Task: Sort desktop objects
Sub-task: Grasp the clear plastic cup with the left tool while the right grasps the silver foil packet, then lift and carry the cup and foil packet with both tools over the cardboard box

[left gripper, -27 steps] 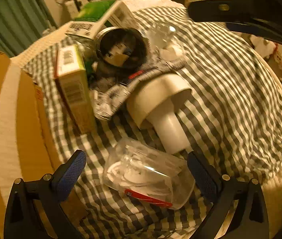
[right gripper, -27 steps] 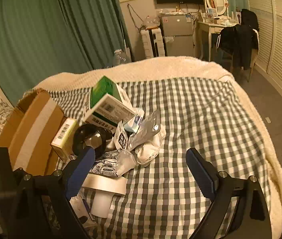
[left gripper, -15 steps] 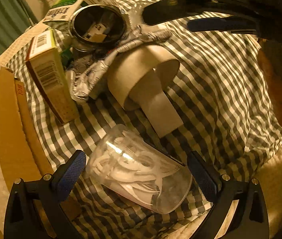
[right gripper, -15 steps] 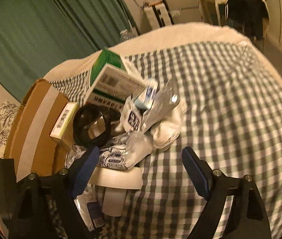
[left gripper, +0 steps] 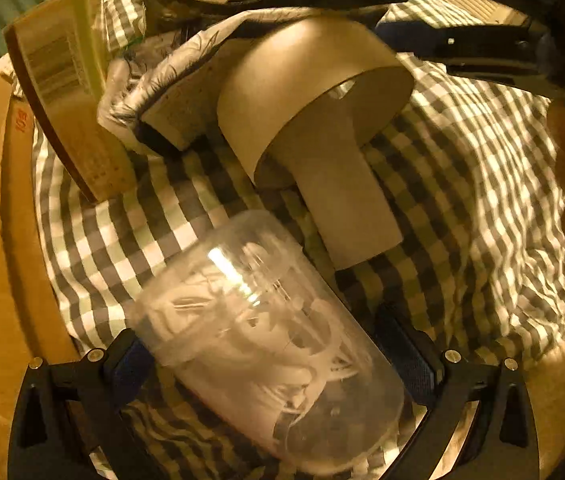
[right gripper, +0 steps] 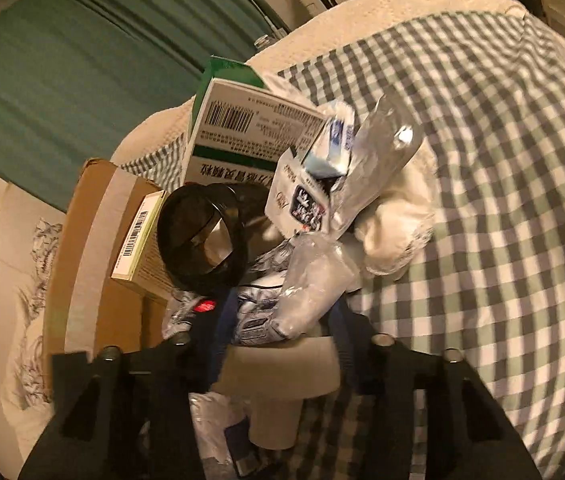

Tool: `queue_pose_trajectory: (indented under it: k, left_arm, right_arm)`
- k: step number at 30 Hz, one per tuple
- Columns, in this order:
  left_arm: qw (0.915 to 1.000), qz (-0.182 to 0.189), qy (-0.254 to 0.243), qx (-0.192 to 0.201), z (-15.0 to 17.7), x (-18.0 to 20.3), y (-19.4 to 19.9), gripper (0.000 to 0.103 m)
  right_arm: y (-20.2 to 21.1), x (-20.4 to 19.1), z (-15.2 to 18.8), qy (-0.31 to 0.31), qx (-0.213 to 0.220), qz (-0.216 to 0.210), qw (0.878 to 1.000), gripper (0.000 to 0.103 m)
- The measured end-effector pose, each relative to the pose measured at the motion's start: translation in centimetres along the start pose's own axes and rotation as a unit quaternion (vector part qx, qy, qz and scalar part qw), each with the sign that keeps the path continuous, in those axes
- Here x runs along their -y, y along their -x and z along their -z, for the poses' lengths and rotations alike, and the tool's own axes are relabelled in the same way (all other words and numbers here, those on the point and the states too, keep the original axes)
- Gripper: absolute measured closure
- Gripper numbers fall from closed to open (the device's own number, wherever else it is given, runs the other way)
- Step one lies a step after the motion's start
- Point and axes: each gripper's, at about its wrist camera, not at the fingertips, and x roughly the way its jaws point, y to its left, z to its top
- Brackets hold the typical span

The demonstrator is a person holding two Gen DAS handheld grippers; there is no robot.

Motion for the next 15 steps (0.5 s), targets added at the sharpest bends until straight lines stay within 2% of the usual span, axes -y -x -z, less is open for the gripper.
queue_pose_trajectory:
  k: [3, 6, 7, 15]
  left_arm:
    - [0.9996, 0.017, 0.018, 0.014, 0.3, -0.7, 0.4, 0.007]
    - [0.998, 0.038, 0.042, 0.029, 0.6, -1.9, 0.9, 0.014]
    - [0.9973, 0.043, 0.05, 0.032, 0.8, -2.3, 1.0, 0.019]
    - [0.9942, 0.054, 0.071, 0.06, 1.7, -4.1, 1.9, 0.025]
  right_arm:
    - [0.4, 0.1, -0.1, -0.002, 0.009, 0.003, 1.0, 0.081]
    - [1.1, -0.1, -0.1, 0.001, 0.024, 0.007, 1.0, 0.086]
    - [1.4, -0.2, -0.2, 0.004, 0.029, 0.01, 1.0, 0.087]
    - [4.1, -0.6, -0.6, 0.015, 0.082, 0.036, 0.996, 0.09]
